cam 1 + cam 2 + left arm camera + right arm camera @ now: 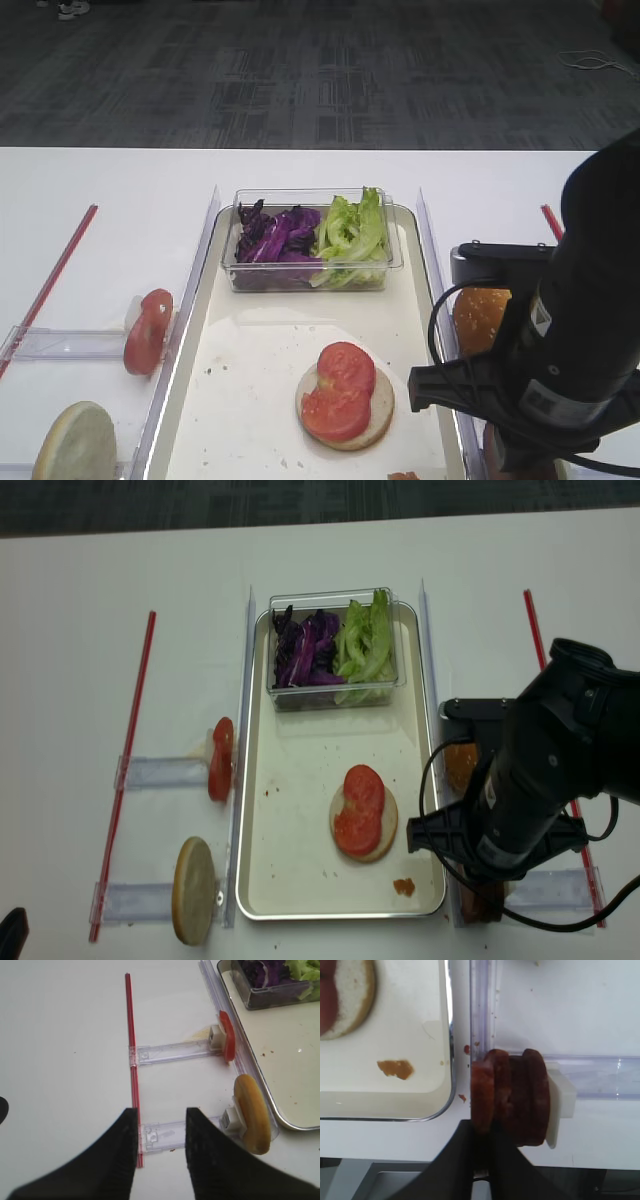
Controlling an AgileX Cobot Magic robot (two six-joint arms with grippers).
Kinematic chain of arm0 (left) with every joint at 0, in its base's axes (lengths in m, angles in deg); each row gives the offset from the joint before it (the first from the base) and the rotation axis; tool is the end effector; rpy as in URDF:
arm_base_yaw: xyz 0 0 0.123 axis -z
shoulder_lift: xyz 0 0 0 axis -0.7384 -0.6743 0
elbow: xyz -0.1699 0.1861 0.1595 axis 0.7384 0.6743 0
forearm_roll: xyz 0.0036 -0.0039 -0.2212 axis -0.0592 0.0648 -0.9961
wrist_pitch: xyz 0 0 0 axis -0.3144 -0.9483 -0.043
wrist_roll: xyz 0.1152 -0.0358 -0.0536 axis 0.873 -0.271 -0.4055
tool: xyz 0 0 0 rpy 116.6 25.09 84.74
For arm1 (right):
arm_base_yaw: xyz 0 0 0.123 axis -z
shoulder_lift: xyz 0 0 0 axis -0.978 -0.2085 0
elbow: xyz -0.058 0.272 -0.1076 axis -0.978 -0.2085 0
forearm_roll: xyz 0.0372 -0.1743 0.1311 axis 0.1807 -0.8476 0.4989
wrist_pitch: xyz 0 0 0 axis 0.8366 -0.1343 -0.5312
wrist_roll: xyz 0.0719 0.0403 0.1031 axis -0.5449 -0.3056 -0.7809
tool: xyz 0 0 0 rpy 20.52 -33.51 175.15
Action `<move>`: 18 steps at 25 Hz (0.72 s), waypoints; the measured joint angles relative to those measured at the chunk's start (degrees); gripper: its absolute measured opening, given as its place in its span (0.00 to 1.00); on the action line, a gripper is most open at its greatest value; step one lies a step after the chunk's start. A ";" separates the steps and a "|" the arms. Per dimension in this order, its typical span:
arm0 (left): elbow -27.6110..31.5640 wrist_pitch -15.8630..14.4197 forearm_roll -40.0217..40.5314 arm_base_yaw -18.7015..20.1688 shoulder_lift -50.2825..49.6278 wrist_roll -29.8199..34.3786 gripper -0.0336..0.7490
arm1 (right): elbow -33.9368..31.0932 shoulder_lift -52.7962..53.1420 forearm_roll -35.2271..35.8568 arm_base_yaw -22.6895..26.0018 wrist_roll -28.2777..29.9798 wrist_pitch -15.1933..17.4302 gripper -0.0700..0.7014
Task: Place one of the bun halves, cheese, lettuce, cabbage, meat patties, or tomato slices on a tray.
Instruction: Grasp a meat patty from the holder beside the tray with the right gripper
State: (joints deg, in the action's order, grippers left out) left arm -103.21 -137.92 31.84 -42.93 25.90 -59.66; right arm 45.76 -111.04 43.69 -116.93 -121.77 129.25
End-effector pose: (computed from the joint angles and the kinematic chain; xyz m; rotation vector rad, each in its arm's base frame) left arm -0.0175 0.0068 0.2274 0.0824 2.1512 0.0057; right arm 0.1474 0.1331 0.1827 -0.0046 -3.1183 -0.1383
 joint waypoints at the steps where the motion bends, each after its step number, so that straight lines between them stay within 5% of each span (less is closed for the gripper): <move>1: 0.00 0.00 0.00 0.00 0.00 0.00 0.33 | 0.00 0.00 0.00 0.00 0.00 0.00 0.21; 18: 0.00 0.00 0.00 0.00 0.00 0.00 0.33 | 0.00 4.11 0.69 0.00 -0.17 4.52 0.20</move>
State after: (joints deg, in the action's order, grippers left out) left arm -103.21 -137.92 31.84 -42.93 25.90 -59.66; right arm 45.76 -106.93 44.39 -116.93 -121.94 133.78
